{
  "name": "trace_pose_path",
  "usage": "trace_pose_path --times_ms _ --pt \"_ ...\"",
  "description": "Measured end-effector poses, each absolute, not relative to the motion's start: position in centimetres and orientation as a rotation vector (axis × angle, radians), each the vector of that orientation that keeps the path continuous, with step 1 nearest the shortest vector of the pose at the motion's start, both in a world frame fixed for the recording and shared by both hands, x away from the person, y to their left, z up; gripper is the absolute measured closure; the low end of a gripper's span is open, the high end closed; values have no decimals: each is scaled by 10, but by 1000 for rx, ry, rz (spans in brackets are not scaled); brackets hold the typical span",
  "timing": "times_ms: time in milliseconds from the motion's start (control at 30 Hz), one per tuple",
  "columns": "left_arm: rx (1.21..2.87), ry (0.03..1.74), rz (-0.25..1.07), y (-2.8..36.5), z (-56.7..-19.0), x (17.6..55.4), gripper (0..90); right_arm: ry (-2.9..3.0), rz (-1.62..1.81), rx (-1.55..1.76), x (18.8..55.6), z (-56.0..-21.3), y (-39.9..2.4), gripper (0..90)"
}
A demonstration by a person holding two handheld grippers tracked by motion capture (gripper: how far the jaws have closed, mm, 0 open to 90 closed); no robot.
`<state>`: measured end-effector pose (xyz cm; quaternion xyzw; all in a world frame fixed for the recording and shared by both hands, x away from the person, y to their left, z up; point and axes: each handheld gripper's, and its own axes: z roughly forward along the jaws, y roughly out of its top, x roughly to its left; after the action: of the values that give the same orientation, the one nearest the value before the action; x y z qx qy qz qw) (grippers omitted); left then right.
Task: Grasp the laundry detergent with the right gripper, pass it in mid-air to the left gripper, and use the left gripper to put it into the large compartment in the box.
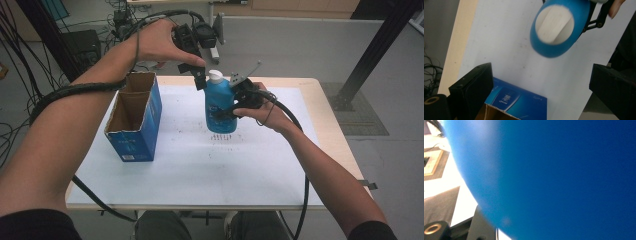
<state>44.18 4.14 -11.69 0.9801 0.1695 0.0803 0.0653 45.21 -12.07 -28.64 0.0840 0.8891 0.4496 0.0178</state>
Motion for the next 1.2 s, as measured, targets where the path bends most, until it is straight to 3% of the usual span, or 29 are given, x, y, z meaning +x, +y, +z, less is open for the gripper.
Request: trace_pose_path --times_ms 1200 --pt "3111 250 119 19 -133 408 52 2743 1560 -10 421 -265 -87 442"
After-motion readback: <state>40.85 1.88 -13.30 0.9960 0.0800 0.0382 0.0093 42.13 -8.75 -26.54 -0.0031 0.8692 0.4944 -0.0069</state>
